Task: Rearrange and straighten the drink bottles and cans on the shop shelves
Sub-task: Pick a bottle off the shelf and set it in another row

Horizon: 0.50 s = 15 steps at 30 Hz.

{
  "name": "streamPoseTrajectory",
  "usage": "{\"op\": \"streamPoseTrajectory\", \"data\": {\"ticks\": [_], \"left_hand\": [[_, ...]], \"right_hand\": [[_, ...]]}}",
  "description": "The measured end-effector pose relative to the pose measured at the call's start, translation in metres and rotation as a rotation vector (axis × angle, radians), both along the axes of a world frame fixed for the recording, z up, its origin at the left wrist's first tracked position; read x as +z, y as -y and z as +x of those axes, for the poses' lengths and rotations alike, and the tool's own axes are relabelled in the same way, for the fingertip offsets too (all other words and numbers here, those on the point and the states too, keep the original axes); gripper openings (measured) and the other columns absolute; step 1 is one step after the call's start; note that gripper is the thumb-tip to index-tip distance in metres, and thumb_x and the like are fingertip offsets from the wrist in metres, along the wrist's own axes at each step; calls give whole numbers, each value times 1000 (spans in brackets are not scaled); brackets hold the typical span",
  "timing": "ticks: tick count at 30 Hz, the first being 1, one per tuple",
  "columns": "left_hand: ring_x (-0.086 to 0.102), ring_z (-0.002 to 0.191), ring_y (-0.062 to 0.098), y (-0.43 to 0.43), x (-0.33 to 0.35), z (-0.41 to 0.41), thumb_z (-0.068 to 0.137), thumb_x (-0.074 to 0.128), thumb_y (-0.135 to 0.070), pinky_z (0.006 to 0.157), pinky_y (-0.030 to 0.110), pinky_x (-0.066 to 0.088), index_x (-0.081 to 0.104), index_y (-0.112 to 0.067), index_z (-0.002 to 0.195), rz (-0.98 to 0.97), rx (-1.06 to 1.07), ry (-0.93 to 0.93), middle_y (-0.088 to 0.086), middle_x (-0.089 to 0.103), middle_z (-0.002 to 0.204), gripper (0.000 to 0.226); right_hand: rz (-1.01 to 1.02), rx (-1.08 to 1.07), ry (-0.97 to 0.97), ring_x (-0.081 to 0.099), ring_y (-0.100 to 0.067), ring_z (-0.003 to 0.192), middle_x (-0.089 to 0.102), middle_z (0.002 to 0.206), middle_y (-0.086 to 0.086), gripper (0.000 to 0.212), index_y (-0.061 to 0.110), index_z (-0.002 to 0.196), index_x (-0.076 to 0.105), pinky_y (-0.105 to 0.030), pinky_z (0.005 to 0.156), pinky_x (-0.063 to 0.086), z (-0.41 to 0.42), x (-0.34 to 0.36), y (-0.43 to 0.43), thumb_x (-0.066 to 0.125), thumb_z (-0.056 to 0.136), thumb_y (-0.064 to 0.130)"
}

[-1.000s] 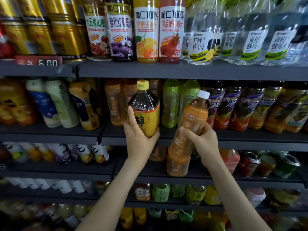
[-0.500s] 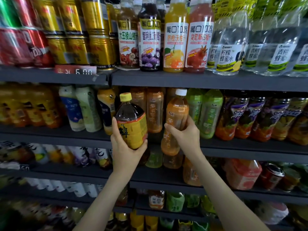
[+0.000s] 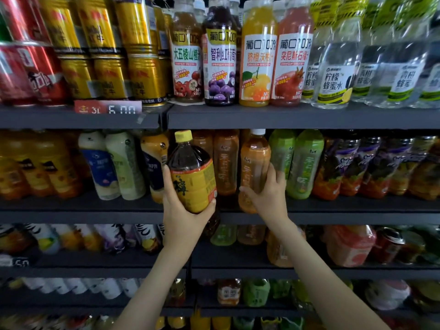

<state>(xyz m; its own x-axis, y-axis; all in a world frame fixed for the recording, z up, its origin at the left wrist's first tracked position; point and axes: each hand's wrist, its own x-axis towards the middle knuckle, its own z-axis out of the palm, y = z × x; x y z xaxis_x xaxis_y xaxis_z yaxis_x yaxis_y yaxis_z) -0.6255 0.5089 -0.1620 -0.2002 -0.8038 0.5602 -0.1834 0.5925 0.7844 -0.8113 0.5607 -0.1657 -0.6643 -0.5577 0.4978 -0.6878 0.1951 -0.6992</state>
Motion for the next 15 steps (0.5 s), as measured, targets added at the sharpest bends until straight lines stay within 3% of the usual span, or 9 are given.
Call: {"op": "streamPoseTrajectory", "data": {"ticks": [8,11,15], "left_hand": [[26,134,6,8,-2,5,67,84,-29,103,32,33,-5,-41,148,7,-31,-23,-22,18,141,121],[29,133,8,8,-2,8,67,84,-31,102,34,36,-4,-42,148,15,-38,-14,-22,21,141,120],[36,125,7,5,0,15,68,83,-35,95,32,38,-7,-51,144,42,-68,16,-16,27,133,120]], "right_hand": [[-35,-127,-68,40,-33,130,40,138,-18,76,1,145,28,-39,100,44,-1,-8,20,72,86,19],[43,-184,-140,39,-33,129,38,138,-18,77,2,150,21,-40,95,45,-2,-6,29,65,91,25],[39,-196,-83,35,-32,132,36,142,-18,81,4,153,12,-35,98,42,9,0,32,62,93,26]]}}
